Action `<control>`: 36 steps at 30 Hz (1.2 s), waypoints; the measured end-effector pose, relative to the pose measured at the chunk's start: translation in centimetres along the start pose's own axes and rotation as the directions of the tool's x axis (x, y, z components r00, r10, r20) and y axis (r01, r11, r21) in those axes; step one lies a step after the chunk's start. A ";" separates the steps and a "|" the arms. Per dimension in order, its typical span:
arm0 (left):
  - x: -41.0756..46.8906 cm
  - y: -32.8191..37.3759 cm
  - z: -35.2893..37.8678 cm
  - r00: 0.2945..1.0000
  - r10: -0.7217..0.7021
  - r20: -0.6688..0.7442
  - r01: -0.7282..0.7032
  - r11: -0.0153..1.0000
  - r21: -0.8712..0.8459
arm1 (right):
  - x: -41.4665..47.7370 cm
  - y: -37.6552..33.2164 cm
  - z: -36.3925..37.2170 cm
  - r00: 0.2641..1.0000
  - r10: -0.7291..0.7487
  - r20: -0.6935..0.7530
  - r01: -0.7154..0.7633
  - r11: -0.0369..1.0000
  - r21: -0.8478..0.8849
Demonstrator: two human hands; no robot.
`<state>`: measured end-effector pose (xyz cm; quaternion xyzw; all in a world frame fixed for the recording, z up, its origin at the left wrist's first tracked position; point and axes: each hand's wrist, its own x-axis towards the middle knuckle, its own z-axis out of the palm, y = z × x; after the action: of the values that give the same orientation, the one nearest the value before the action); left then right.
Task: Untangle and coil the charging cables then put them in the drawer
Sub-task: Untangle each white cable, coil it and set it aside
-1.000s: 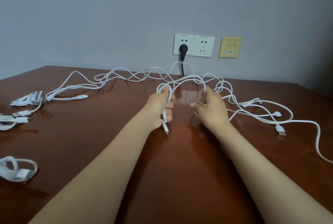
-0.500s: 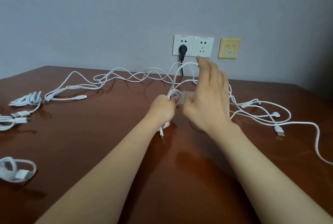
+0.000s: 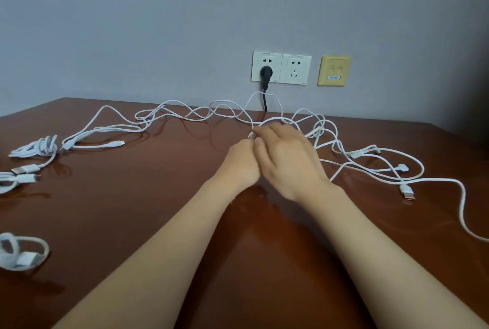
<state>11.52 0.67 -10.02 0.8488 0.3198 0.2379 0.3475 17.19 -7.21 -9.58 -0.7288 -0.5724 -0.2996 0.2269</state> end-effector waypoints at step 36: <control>-1.8 1.9 -1.5 0.881 0.125 0.457 -0.041 0.981 -0.188 | -0.1 2.7 -3.1 0.953 0.296 -0.071 -0.303 0.943 -0.139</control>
<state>10.07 -0.98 -7.99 0.8605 0.1681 0.0683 0.4760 19.23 -10.04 -7.38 -0.8145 -0.4254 -0.3214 0.2289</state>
